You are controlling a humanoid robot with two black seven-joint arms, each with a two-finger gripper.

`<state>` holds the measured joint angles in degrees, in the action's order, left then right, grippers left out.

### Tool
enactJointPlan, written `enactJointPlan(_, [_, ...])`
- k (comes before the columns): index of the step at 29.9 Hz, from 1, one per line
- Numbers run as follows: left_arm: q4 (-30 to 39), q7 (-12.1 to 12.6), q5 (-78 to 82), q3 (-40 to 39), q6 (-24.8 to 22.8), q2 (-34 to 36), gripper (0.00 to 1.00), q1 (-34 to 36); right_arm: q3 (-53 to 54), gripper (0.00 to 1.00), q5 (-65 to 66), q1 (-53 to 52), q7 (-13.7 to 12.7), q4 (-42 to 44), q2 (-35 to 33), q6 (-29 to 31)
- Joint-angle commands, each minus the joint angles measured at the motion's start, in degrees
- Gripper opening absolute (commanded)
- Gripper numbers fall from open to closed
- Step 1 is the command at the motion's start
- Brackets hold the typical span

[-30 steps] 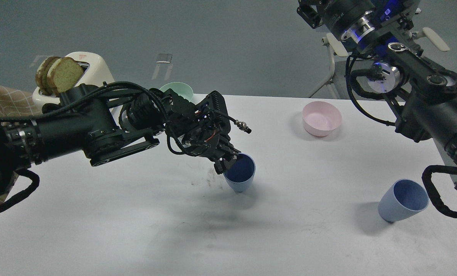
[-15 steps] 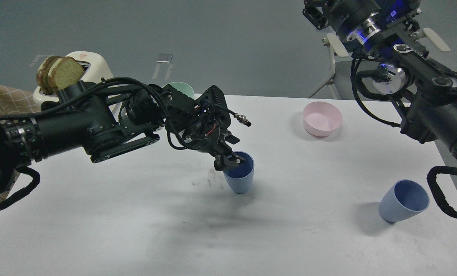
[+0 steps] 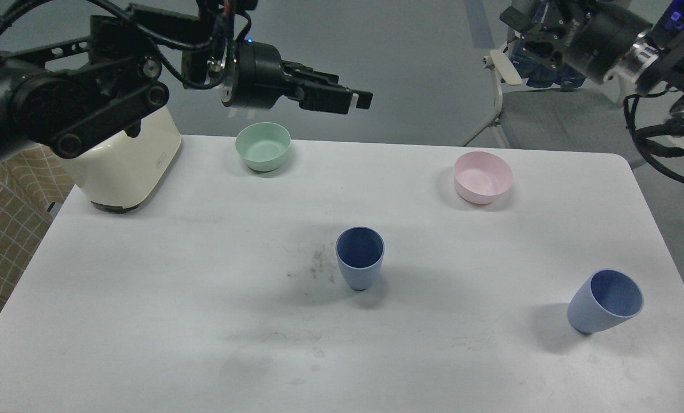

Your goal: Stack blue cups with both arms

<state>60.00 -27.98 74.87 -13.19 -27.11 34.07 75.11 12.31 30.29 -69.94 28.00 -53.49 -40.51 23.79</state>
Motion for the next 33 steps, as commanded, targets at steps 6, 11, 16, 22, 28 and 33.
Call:
enactJointPlan(6, [-4.5,0.0,-17.8,-0.2,3.6,-0.1,0.94,-5.2,-5.5,1.0,31.4,4.6,0.0,-16.9,-27.1,-0.4])
enactJointPlan(11, [-4.5,0.0,-18.1,-0.1,4.3,-1.8,0.94,-6.5,-5.7,1.0,35.9,10.8,0.0,-20.9,-35.5,-2.9])
enactJointPlan(16, [-4.5,0.0,-18.1,0.0,4.3,-3.8,0.94,-6.5,-5.9,1.0,38.5,17.8,0.0,-23.5,-38.9,-8.5])
enactJointPlan(22, [-4.5,0.0,-17.8,0.4,4.3,-5.7,0.94,-7.1,-9.3,1.0,39.9,23.3,0.0,-26.8,-40.2,-14.6])
enactJointPlan(28, [-4.5,0.0,-17.7,0.4,4.3,-5.9,0.94,-7.1,-14.2,0.99,40.0,23.4,0.0,-26.7,-38.2,-18.2])
enactJointPlan(33, [-4.5,0.0,-17.7,0.5,4.3,-5.9,0.94,-7.1,-15.4,0.99,41.2,23.5,0.0,-26.4,-36.6,-18.3])
